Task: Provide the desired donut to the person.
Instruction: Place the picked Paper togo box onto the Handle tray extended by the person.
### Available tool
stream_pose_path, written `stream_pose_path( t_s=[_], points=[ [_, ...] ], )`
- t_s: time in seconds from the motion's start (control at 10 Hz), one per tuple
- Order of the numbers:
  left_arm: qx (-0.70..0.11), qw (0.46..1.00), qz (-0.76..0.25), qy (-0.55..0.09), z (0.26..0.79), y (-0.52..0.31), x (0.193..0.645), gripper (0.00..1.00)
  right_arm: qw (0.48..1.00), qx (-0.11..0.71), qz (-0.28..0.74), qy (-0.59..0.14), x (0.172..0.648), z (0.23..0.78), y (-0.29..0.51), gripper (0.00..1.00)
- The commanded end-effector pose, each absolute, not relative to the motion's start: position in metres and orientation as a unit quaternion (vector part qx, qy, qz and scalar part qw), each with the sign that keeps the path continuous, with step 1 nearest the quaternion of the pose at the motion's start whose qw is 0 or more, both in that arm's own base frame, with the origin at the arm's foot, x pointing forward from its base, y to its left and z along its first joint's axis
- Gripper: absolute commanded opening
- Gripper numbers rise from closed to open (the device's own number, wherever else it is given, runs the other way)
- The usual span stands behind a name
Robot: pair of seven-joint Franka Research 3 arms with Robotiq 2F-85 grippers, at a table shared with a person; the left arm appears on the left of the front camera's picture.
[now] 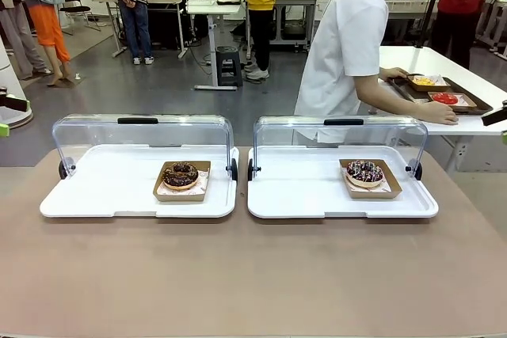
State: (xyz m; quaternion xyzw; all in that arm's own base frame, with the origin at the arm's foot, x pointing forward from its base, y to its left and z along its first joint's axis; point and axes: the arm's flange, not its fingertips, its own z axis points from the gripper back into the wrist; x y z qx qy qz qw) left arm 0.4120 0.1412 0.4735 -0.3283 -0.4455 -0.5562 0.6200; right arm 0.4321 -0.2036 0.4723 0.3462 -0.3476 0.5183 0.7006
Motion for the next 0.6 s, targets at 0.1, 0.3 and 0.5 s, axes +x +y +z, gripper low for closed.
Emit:
stream_pose_path(
  t_s=[0.1, 0.3, 0.5],
  points=[
    [-0.33, 0.615, -0.554, -0.454, 0.4747, 0.1415, 0.4114, 1.0, 0.7, 0.348, 0.519, -0.347, 0.4322, 0.4714, -0.2031, 1.0],
    [-0.33, 0.615, -0.554, -0.454, 0.4747, 0.1415, 0.4114, 1.0, 0.7, 0.348, 0.519, -0.347, 0.4322, 0.4714, -0.2031, 1.0],
    [-0.33, 0.615, -0.554, -0.454, 0.4747, 0.1415, 0.4114, 1.0, 0.7, 0.348, 0.519, -0.347, 0.4322, 0.4714, -0.2031, 1.0]
  ],
)
